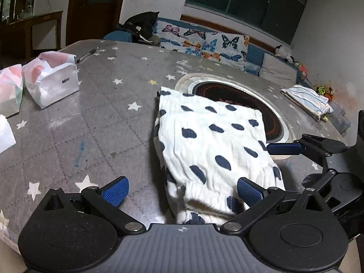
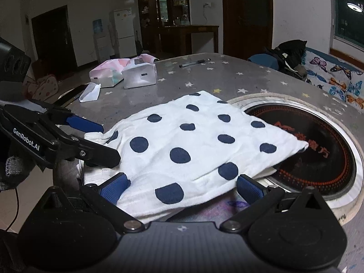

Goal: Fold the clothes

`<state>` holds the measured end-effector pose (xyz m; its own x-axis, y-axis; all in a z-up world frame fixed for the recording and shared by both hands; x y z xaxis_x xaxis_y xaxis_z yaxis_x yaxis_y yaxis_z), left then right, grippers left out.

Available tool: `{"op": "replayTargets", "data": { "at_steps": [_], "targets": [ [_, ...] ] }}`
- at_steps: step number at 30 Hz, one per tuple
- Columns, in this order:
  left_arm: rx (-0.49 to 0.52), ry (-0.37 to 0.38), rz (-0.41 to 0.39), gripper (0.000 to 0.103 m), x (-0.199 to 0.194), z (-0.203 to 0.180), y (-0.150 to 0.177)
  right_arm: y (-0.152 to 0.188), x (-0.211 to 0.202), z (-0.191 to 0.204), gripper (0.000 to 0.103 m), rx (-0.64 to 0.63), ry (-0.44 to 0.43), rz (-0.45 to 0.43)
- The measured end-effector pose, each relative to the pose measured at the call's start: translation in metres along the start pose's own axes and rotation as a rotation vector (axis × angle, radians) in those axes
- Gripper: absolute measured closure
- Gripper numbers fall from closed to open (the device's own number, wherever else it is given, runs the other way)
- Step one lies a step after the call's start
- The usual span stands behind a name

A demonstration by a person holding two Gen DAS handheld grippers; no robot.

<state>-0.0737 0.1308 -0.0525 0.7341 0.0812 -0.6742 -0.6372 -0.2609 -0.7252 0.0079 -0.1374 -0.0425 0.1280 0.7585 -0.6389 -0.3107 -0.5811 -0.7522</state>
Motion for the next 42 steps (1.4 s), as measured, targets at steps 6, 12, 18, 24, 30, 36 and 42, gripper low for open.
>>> {"op": "replayTargets", "data": {
  "at_steps": [6, 12, 18, 24, 30, 36, 42],
  "targets": [
    [-0.006, -0.012, 0.01, 0.0, 0.0, 0.001, 0.002, 0.0, -0.007, -0.001, 0.0, 0.011, 0.005, -0.024],
    [-0.015, -0.019, 0.002, 0.0, -0.004, 0.0, 0.001, -0.006, -0.018, -0.002, 0.0, 0.01, 0.024, -0.072],
    [-0.024, -0.027, 0.011, 0.0, -0.004, 0.003, 0.003, 0.002, -0.009, -0.01, 0.0, 0.044, 0.024, -0.03],
    [-0.021, -0.022, -0.016, 0.0, -0.01, 0.003, -0.004, -0.008, -0.018, -0.009, 0.0, 0.017, 0.042, -0.066],
    [-0.021, -0.054, -0.022, 0.0, 0.001, 0.011, -0.015, -0.017, -0.013, -0.018, 0.0, 0.042, 0.073, -0.077],
    [-0.029, -0.068, 0.016, 0.0, 0.01, 0.019, -0.004, -0.001, 0.001, -0.025, 0.0, 0.056, 0.085, -0.011],
    [-0.029, -0.065, 0.002, 0.0, 0.004, 0.021, -0.01, -0.002, -0.002, -0.028, 0.0, 0.05, 0.078, -0.012]
  ]
}}
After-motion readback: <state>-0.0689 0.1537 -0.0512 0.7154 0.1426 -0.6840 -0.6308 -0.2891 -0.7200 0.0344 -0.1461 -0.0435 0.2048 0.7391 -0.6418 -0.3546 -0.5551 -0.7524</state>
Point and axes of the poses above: each gripper's, at about its wrist camera, not at the fingertips, and x roughly the way its jaws point, z to its left, y to its underside, the point moved 5 cm from there along x, roughly the way its jaws point, and after that the axes turned 7 degrees about x, right-handed, at the moved point
